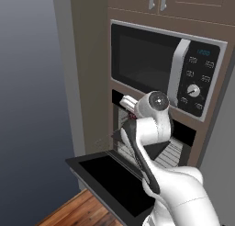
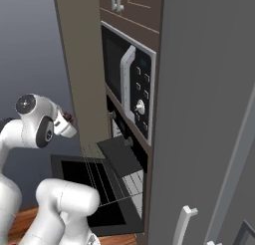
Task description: Take the baked cake out of the oven and place it on the plate for cooling. Then close the oven door.
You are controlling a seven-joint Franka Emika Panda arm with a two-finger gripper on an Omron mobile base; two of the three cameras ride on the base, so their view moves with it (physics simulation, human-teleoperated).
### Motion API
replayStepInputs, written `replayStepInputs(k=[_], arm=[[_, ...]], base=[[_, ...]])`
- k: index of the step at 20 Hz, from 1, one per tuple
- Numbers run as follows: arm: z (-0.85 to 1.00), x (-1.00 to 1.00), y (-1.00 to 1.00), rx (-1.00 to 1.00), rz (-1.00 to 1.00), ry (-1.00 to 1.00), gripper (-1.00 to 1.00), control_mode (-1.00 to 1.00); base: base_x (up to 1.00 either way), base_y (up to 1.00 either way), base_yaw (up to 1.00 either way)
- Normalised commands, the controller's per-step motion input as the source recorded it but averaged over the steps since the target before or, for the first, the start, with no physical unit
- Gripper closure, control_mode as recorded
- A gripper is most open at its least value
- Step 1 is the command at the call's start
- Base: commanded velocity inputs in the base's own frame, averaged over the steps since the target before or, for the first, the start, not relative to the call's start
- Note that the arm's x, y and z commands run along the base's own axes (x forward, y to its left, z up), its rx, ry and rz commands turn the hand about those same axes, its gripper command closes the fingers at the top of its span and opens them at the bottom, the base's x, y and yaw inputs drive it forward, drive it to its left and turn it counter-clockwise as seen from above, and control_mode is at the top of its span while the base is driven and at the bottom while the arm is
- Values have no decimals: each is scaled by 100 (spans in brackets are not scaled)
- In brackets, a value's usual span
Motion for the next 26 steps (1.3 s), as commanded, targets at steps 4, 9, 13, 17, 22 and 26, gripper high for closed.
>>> replayStepInputs(k=[4, 9, 13, 17, 22, 26], arm=[[22, -16, -12, -4, 6, 0, 100, -100], [18, -2, -42, -5, 8, 0, 100, -100], [6, -26, -53, -3, 7, 0, 100, -100], [2, -13, -11, -3, 1, 5, 100, -100], [0, 0, 0, 0, 0, 0, 100, 100], [0, 0, 0, 0, 0, 0, 100, 100]], base=[[0, 0, 0], [0, 0, 0], [0, 0, 0], [0, 0, 0], [-82, -3, 0], [-100, -1, 0]])
